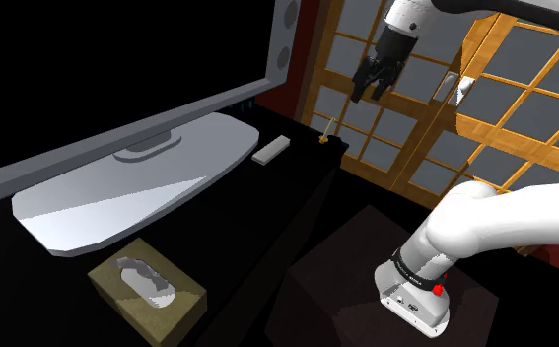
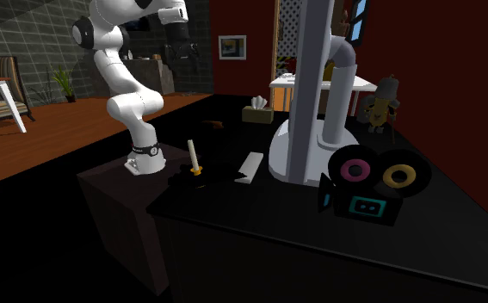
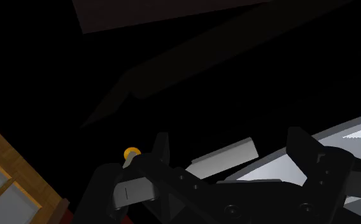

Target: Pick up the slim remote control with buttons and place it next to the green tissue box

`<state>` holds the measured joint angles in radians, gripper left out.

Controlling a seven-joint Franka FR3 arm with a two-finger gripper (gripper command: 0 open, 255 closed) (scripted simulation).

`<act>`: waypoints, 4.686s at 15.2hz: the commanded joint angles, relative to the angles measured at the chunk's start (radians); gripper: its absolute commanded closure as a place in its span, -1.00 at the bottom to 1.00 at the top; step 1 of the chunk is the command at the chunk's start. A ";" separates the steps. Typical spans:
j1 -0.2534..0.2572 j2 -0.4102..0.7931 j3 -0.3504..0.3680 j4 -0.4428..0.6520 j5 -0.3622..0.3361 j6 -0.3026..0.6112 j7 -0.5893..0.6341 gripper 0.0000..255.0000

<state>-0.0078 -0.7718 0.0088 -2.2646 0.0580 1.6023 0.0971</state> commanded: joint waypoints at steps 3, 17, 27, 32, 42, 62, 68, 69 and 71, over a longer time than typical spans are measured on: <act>-0.016 0.044 0.036 -0.016 0.014 0.056 0.078 -1.00; -0.132 0.494 0.235 0.048 0.008 0.393 0.626 -1.00; -0.170 0.881 0.260 0.243 -0.109 0.525 1.017 -1.00; -0.164 1.005 0.238 0.306 -0.144 0.568 1.123 -1.00; -0.161 1.043 0.233 0.277 -0.158 0.633 1.132 -1.00; -0.165 1.001 0.238 0.307 -0.143 0.563 1.121 1.00; -0.168 0.966 0.241 0.345 -0.130 0.491 1.112 1.00; -0.168 0.960 0.242 0.352 -0.128 0.479 1.110 1.00; -0.168 0.950 0.243 0.366 -0.125 0.455 1.108 1.00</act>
<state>-0.1753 0.1841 0.2513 -1.9075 -0.0686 2.0713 1.2072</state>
